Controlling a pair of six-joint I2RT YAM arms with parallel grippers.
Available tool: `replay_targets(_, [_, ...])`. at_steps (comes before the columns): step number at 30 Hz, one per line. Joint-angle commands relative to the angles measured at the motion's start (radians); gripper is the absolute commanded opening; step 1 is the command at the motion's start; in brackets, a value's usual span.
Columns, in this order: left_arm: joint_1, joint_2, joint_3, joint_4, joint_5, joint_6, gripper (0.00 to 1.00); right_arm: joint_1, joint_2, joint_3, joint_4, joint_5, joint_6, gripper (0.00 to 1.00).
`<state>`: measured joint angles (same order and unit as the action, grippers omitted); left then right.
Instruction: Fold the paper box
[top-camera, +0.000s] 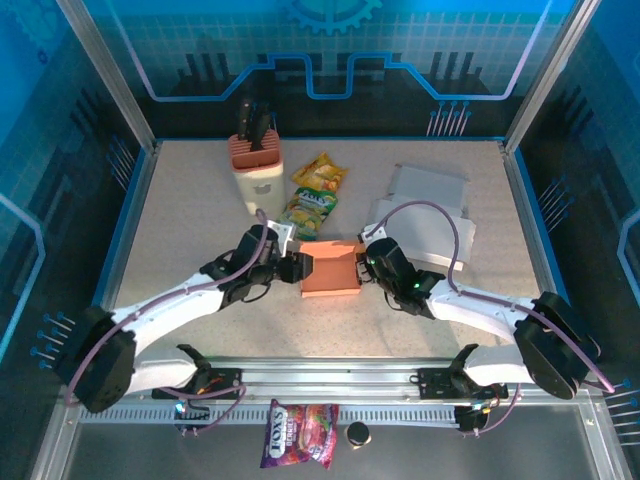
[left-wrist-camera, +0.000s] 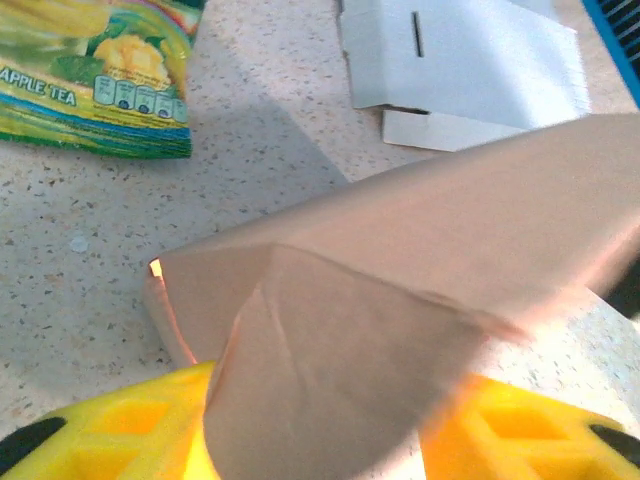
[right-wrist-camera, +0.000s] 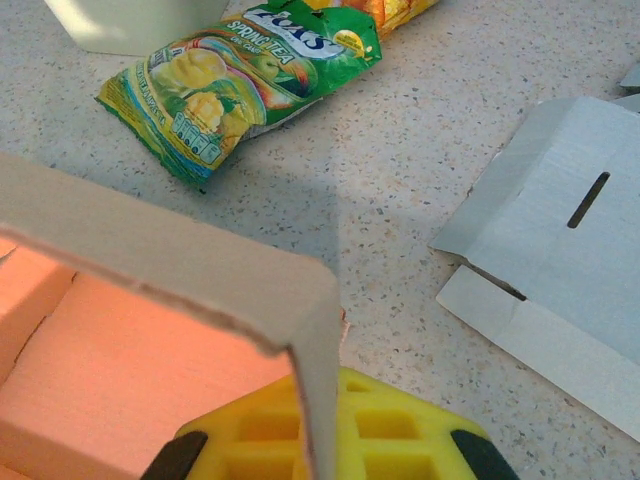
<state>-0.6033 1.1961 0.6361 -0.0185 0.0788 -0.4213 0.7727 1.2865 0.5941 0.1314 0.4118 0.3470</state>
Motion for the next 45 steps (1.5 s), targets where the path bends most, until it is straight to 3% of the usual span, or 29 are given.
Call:
replay_targets(1, [-0.008, -0.085, -0.051, -0.091, 0.073, -0.092, 0.53, 0.019, -0.003, -0.003, 0.010, 0.009, -0.017, 0.00])
replay_targets(10, [-0.005, -0.250, -0.055, -0.200, 0.118, -0.203, 0.59, 0.020, 0.012, -0.004, 0.010, 0.001, -0.005, 0.00])
replay_targets(14, [0.011, -0.270, 0.058, -0.334, 0.083, -0.224, 0.59, 0.020, 0.010, 0.006, 0.007, -0.006, -0.014, 0.00])
replay_targets(16, [0.060, -0.273, 0.129, -0.426, 0.049, -0.220, 0.62, 0.019, 0.007, 0.009, 0.005, -0.011, -0.022, 0.00])
replay_targets(20, [0.258, -0.152, 0.289, -0.584, 0.153, -0.126, 0.65, 0.020, 0.006, 0.009, 0.000, -0.017, -0.030, 0.00])
replay_targets(22, [0.305, -0.021, 0.384, -0.679, 0.186, -0.058, 0.67, 0.018, 0.006, 0.009, 0.004, -0.023, -0.029, 0.00])
replay_targets(25, [0.352, 0.114, 0.457, -0.688, 0.293, -0.128, 0.66, 0.018, 0.013, 0.017, -0.001, -0.029, -0.032, 0.00])
replay_targets(29, [0.340, 0.164, 0.500, -0.632, 0.337, -0.282, 0.66, 0.019, 0.010, 0.020, -0.001, -0.027, -0.031, 0.00])
replay_targets(32, [0.327, 0.187, 0.483, -0.600, 0.339, -0.384, 0.60, 0.018, 0.014, 0.022, -0.001, -0.031, -0.028, 0.00])
replay_targets(41, [0.251, 0.385, 0.579, -0.683, 0.325, -0.464, 0.59, 0.019, 0.019, 0.025, 0.005, -0.034, -0.026, 0.00])
replay_targets(45, [0.245, 0.398, 0.569, -0.677, 0.316, -0.489, 0.60, 0.019, 0.021, 0.027, 0.005, -0.036, -0.022, 0.00])
